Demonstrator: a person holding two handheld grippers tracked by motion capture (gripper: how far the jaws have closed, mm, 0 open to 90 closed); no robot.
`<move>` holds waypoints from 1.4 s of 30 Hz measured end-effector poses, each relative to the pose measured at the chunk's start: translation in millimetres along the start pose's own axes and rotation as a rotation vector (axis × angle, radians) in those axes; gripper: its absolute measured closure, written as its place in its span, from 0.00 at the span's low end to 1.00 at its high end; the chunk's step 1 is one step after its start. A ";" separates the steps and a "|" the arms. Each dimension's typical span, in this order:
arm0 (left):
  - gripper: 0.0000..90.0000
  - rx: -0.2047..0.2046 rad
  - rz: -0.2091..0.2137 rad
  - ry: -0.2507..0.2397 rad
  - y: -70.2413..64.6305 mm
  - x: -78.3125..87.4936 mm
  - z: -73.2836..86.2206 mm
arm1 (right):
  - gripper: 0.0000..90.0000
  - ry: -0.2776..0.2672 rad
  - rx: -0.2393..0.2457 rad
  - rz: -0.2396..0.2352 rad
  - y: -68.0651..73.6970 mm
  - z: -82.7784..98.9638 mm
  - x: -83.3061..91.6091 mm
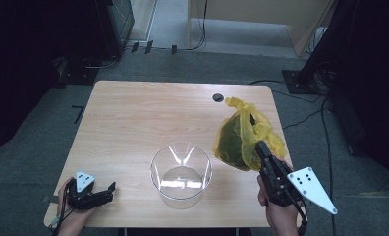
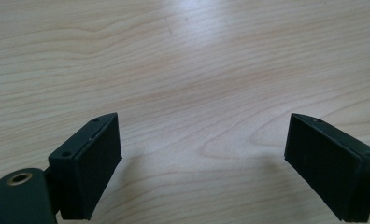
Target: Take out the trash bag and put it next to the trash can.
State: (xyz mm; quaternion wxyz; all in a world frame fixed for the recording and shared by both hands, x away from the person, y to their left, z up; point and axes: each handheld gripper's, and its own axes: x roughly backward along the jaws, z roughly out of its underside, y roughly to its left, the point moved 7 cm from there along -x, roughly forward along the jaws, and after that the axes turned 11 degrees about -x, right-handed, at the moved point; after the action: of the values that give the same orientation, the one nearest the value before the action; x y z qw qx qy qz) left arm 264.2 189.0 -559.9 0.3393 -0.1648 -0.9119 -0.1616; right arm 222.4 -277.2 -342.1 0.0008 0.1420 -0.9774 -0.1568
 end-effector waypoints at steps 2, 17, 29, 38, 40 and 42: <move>0.12 -0.008 -0.013 0.017 1.0 -2.0 2.9 | 1.00 0.012 -0.007 0.017 -6.0 5.0 -2.9; 0.11 0.066 -0.011 0.023 13.6 -7.5 4.9 | 1.00 0.173 -0.051 0.055 -26.0 70.1 -32.3; 0.11 0.064 -0.011 0.023 14.2 -8.0 4.6 | 1.00 0.262 -0.099 -0.019 -8.6 121.8 -58.2; 0.11 0.063 -0.011 0.024 14.8 -8.7 4.0 | 0.98 0.305 -0.085 -0.045 -8.5 136.5 -61.7; 0.11 0.065 -0.012 0.024 15.2 -9.2 3.6 | 0.90 0.301 -0.090 -0.060 -7.5 135.1 -60.7; 0.11 0.066 -0.011 0.022 15.4 -9.8 3.2 | 0.83 0.289 -0.093 -0.074 -7.6 131.8 -59.1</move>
State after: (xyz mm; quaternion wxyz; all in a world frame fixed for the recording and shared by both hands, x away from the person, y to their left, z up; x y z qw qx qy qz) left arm 275.7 202.2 -566.0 0.3537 -0.1464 -0.9139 -0.1350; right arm 275.1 -227.3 -467.1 0.1421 0.1987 -0.9529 -0.1796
